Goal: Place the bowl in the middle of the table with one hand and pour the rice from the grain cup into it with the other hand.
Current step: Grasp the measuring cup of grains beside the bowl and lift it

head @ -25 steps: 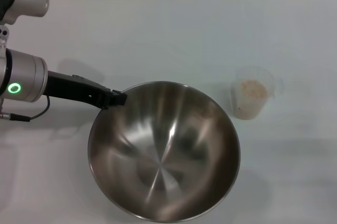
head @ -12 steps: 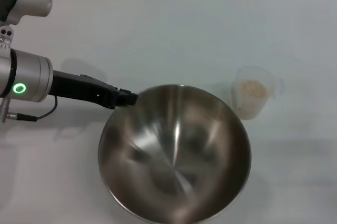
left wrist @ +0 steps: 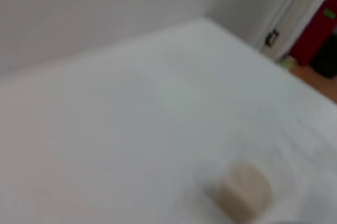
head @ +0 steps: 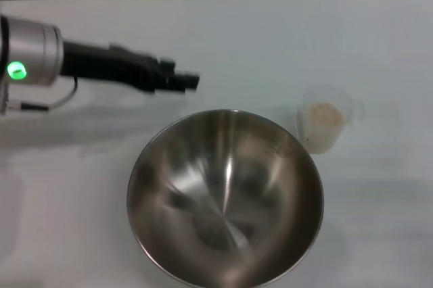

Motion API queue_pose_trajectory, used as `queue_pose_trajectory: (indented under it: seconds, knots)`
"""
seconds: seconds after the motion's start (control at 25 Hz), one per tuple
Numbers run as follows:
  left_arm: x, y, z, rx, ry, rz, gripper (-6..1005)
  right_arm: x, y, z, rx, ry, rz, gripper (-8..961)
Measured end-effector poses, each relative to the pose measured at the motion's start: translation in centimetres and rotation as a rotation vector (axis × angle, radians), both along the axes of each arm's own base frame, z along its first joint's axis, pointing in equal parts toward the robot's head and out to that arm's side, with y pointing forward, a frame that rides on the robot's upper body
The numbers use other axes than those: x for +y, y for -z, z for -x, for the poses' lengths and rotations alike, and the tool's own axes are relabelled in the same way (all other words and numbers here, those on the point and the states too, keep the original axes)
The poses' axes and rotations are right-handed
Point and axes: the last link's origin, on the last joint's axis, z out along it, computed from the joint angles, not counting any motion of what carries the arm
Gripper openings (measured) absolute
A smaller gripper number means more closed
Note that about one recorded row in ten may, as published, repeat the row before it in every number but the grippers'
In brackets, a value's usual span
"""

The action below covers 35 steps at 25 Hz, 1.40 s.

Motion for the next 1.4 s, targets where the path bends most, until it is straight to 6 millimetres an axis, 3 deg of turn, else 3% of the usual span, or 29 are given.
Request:
queue_pose_trajectory:
  seconds: [0.08, 0.2, 0.24, 0.28, 0.32, 0.4, 0.48, 0.56, 0.64, 0.72, 0.84, 0.92, 0.96, 1.0, 1.04, 1.08, 1.12, 1.16, 1.28, 1.4]
  knots:
    - [1.3, -2.1, -1.6, 0.000, 0.110, -0.147, 596, 0.0, 0.0, 0.0, 0.000, 0.000, -0.002, 830]
    - [2.0, -3.0, -2.2, 0.021, 0.170, -0.282, 714, 0.0, 0.0, 0.0, 0.001, -0.001, -0.003, 831]
    - [2.3, -3.3, -2.3, 0.042, 0.203, -0.389, 754, 0.0, 0.0, 0.1, 0.002, -0.002, -0.004, 831]
    - [2.7, -3.8, -2.6, 0.077, 0.271, -0.601, 761, 0.1, 0.0, 0.1, 0.002, -0.004, -0.004, 831]
    - [2.7, -3.8, -2.6, 0.077, 0.271, -0.601, 767, 0.1, 0.0, 0.1, 0.002, -0.004, -0.004, 831]
    - [2.4, -3.6, -2.8, 0.106, 0.310, -0.784, 781, 0.1, 0.0, 0.1, 0.003, -0.005, -0.004, 831]
    - [1.2, -1.0, -2.5, 0.177, 0.336, -1.024, 794, 0.0, 0.0, 0.1, 0.002, -0.004, -0.004, 831]
    - [1.0, -0.2, -2.0, 0.200, 0.338, -1.086, 807, 0.0, 0.0, 0.1, 0.001, -0.005, -0.001, 831]
    - [0.7, 0.5, -0.3, 0.239, 0.336, -1.227, 820, 0.0, 0.2, 0.2, -0.002, -0.011, 0.011, 831]
    - [-0.1, -1.0, 1.9, 0.164, 0.335, -1.454, 827, -0.1, 0.5, 0.3, -0.011, -0.023, 0.037, 831]
    - [-1.1, -2.2, 5.0, 0.013, 0.303, -1.556, 827, -0.6, 0.8, 0.5, -0.040, -0.045, 0.064, 831]
    - [-1.1, -2.2, 5.0, 0.013, 0.303, -1.556, 827, -0.8, 1.1, 0.7, -0.058, -0.056, 0.082, 831]
    - [-1.6, -2.8, 10.7, -0.017, 0.195, -1.566, 827, -0.8, 1.2, 0.8, -0.062, -0.059, 0.090, 831]
    - [-1.8, -2.8, 12.2, -0.007, 0.165, -1.565, 827, -0.9, 1.3, 0.8, -0.065, -0.061, 0.101, 831]
    - [-1.8, -2.8, 12.2, -0.007, 0.165, -1.565, 827, -1.0, 1.5, 0.8, -0.069, -0.062, 0.113, 831]
    - [-2.3, -2.7, 14.2, -0.001, 0.123, -1.553, 827, -1.2, 2.0, 0.8, -0.080, -0.061, 0.145, 831]
    - [-2.3, -2.7, 14.2, -0.001, 0.123, -1.553, 827, -1.2, 2.0, 0.8, -0.080, -0.061, 0.145, 831]
    - [-2.9, -2.8, 16.2, 0.025, 0.076, -1.538, 827, -1.3, 2.3, 0.8, -0.086, -0.058, 0.165, 830]
    - [-4.2, -3.3, 18.2, 0.066, 0.025, -1.556, 827, -0.7, 4.2, 0.6, -0.076, -0.021, 0.268, 830]
    - [-5.0, -3.4, 18.8, 0.071, 0.012, -1.565, 827, 0.0, 5.2, 0.3, -0.070, 0.013, 0.331, 830]
